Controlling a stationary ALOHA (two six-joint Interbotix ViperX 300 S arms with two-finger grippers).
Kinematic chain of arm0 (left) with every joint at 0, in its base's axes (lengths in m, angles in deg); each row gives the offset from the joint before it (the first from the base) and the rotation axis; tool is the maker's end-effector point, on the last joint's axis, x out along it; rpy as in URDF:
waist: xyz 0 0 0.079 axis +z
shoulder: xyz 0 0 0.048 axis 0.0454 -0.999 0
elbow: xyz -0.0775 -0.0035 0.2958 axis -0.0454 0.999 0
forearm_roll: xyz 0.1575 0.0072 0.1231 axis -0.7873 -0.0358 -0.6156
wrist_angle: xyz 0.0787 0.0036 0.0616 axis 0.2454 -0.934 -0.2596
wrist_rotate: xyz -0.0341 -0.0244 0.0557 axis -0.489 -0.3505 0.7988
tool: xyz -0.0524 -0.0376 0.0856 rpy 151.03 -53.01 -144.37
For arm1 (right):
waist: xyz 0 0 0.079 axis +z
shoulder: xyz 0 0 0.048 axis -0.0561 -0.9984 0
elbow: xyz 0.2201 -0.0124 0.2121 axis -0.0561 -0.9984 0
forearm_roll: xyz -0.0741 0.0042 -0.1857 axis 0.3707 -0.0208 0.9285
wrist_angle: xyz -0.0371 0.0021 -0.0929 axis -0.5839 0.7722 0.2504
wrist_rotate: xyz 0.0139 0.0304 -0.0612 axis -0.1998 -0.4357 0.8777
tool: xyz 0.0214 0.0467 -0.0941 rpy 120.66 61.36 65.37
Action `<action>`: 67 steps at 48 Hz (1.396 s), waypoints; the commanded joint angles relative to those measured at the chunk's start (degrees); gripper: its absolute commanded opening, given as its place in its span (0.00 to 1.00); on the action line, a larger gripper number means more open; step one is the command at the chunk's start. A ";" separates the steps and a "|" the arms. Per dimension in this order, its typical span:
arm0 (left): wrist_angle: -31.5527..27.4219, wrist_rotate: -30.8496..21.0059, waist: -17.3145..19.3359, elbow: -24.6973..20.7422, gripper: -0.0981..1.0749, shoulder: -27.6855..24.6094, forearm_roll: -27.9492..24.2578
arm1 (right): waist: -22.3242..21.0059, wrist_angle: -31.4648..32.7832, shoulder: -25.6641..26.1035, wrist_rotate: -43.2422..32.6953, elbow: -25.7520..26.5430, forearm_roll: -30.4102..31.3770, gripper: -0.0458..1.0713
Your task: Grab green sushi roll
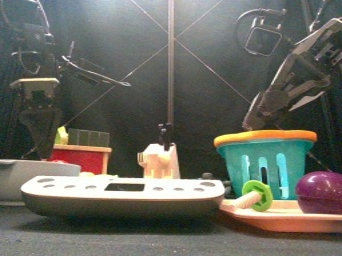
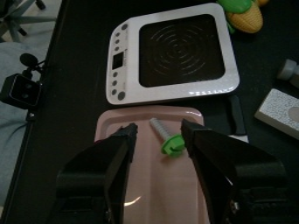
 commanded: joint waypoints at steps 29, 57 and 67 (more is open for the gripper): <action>16.52 20.92 15.47 -2.29 0.89 25.05 -13.80 | -1.49 -0.18 0.70 0.88 1.23 0.26 0.78; 30.76 50.27 35.51 3.52 0.94 21.01 9.76 | -1.49 -0.18 0.53 0.26 0.88 1.76 0.78; 30.32 52.91 36.04 4.83 0.94 20.74 12.04 | -1.49 -0.18 0.44 0.26 0.88 1.76 0.78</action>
